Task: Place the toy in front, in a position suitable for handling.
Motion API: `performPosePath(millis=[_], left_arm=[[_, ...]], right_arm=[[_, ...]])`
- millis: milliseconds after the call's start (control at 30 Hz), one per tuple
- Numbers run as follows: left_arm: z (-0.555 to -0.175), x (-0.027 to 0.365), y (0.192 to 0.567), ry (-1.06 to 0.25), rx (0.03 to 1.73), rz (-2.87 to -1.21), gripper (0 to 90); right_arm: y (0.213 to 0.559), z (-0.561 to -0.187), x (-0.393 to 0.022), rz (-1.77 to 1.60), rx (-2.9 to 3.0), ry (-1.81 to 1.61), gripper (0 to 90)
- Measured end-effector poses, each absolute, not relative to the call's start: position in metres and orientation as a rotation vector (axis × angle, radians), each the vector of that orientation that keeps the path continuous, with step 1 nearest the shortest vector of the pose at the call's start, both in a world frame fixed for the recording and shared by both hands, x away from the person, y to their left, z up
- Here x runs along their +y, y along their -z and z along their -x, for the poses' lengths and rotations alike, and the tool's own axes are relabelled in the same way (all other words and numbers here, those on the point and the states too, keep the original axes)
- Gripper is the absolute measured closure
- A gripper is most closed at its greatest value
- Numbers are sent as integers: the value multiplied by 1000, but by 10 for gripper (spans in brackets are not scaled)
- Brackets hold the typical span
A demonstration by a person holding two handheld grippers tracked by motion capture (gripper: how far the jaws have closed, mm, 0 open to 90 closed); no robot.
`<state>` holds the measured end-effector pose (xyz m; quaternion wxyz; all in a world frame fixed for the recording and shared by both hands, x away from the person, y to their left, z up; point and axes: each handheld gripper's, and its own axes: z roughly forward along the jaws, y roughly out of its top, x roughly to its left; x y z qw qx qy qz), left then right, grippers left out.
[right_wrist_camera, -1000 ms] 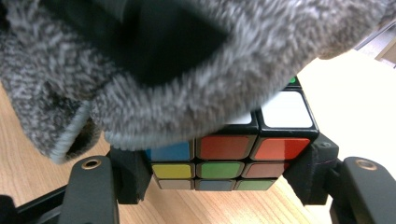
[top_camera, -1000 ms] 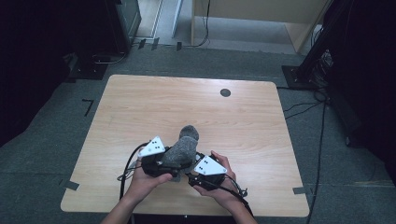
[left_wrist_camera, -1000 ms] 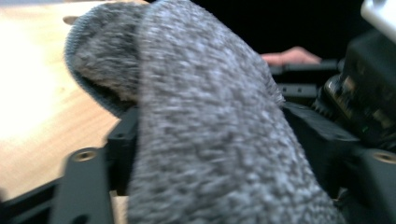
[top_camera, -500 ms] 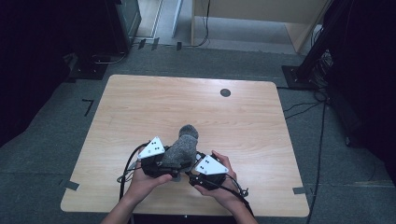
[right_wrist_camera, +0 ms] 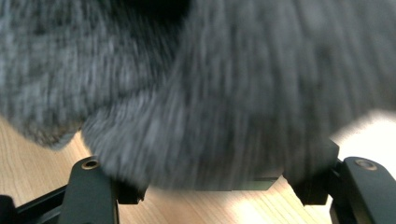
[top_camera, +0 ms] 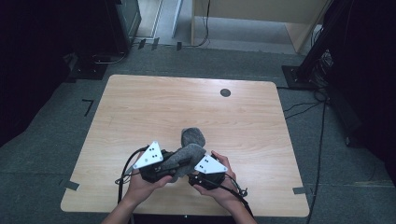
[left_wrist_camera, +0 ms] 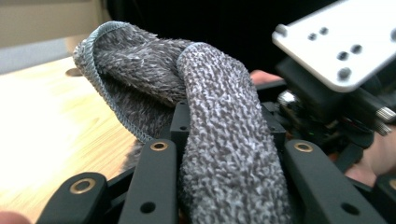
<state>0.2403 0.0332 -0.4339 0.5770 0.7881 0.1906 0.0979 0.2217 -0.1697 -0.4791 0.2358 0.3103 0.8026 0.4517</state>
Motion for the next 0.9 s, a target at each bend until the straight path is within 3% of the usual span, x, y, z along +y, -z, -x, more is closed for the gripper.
performPosePath(millis=[100,233,333,400,467,600,700,800,900], left_arm=[[-239,27,436,-371,487,-1927,699],[-255,43,438,-333,664,-1890,715],[-251,44,435,-238,557,-1866,708],[-241,32,433,-290,474,-1917,684],[-240,26,434,-341,508,-1931,670],[-260,50,439,-278,715,-1841,687],[-278,77,444,-99,817,-1705,703],[-289,87,454,98,816,-1628,710],[-285,70,459,123,748,-1716,716]], right_arm=[[480,-220,-167,-827,2214,-1213,344],[481,-221,-167,-837,2210,-1191,344],[481,-221,-168,-844,2207,-1221,344],[480,-221,-167,-836,2206,-1224,344],[479,-220,-167,-837,2194,-1223,344],[480,-220,-171,-842,2186,-1203,344],[477,-219,-176,-832,2162,-1263,344],[470,-217,-181,-812,2124,-1367,344],[465,-215,-183,-788,2093,-1404,344]])
